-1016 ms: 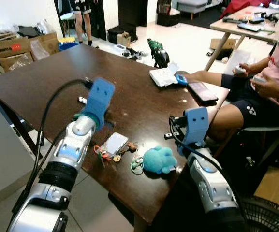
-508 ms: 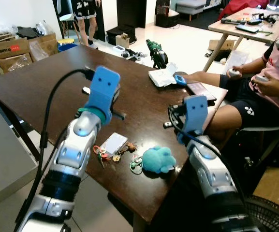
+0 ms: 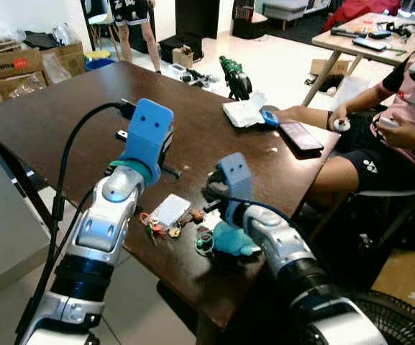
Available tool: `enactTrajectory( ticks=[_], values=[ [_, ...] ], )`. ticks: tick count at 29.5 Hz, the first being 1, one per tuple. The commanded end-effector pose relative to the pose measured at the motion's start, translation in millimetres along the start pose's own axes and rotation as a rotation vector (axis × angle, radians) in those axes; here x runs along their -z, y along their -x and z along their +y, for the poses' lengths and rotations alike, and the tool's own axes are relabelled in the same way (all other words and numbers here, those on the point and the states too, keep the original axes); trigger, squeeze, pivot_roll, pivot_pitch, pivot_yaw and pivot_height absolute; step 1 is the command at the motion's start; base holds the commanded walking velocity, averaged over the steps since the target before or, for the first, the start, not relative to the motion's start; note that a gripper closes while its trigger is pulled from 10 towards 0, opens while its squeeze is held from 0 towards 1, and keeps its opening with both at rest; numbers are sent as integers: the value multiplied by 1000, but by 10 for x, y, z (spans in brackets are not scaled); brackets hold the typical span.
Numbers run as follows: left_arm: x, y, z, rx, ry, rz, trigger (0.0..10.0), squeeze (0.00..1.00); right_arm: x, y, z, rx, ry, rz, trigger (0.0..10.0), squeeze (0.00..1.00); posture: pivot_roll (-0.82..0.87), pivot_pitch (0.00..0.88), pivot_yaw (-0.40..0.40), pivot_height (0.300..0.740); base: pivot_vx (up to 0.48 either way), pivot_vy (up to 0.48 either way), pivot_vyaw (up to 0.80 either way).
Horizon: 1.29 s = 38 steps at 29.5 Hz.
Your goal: Hang keys on a hook
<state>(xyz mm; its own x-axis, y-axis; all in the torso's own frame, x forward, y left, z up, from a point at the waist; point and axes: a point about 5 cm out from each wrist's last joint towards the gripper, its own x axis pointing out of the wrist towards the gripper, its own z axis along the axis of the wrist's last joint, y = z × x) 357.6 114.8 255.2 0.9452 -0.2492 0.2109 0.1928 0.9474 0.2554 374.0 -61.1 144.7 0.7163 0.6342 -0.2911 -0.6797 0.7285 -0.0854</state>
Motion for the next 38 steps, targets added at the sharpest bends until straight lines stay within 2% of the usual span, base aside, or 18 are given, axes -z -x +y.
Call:
enactTrajectory(
  ticks=[1, 4, 5, 11, 12, 13, 14, 15, 16, 17, 18, 19, 22, 23, 26, 38],
  values=[
    [31, 45, -14, 2, 13, 18, 10000, 0, 79, -13, 84, -80, 57, 40, 10000, 0, 88, 95, 54, 740, 0, 0, 0],
    [41, 67, -24, 2, 17, 24, 10000, 0, 119, 3, 114, -135, 91, 59, 10000, 0, 83, 97, 50, 740, 0, 0, 0],
    [53, 82, -30, -1, 23, 30, 10000, 0, 181, 40, 124, -180, 142, 86, 10000, 0, 74, 101, 49, 740, 0, 0, 0],
    [74, 87, -37, -9, 37, 39, 10000, 0, 260, 81, 98, -215, 200, 126, 10000, 0, 72, 97, 48, 740, 0, 0, 0],
    [78, 94, -36, -12, 38, 43, 10000, 0, 220, 64, 78, -212, 211, 117, 10000, 486, 76, 96, 48, 740, 0, 0, 0],
    [78, 94, -36, -12, 38, 43, 10000, 0, 220, 64, 78, -212, 211, 117, 10000, 486, 76, 96, 48, 740, 0, 0, 0],
    [79, 103, -35, -15, 39, 48, 10000, 0, 182, 50, 63, -216, 223, 109, 10000, 765, 77, 93, 47, 740, 0, 0, 0],
    [79, 103, -35, -15, 39, 48, 10000, 0, 182, 50, 63, -216, 223, 109, 10000, 765, 77, 93, 47, 740, 0, 0, 0],
    [81, 111, -34, -18, 41, 51, 10000, 0, 161, 40, 52, -217, 240, 110, 10000, 843, 77, 92, 46, 740, 0, 0, 0],
    [81, 111, -34, -18, 41, 51, 10000, 0, 161, 40, 52, -217, 240, 110, 10000, 843, 77, 92, 46, 740, 0, 0, 0],
    [81, 115, -34, -20, 42, 53, 10000, 0, 155, 31, 48, -218, 260, 114, 10000, 114, 78, 92, 46, 740, 0, 0, 0],
    [79, 121, -36, -20, 43, 56, 10000, 0, 144, 22, 50, -219, 280, 113, 10000, 0, 82, 94, 46, 740, 0, 0, 0],
    [77, 124, -37, -21, 44, 57, 10000, 0, 121, 9, 53, -212, 299, 105, 10000, 0, 82, 94, 46, 740, 0, 0, 0],
    [76, 131, -35, -22, 45, 61, 10000, 0, 36, -23, 76, -208, 320, 67, 10000, 0, 87, 96, 47, 740, 0, 0, 0],
    [76, 138, -32, -25, 46, 64, 10000, 0, -36, -56, 123, -225, 324, 37, 10000, 0, 92, 100, 49, 740, 0, 0, 0],
    [78, 171, -45, -24, 46, 73, 10000, 0, -89, -156, 242, -217, 322, 9, 10000, 0, 118, 118, 47, 740, 0, 0, 0]
  ],
)
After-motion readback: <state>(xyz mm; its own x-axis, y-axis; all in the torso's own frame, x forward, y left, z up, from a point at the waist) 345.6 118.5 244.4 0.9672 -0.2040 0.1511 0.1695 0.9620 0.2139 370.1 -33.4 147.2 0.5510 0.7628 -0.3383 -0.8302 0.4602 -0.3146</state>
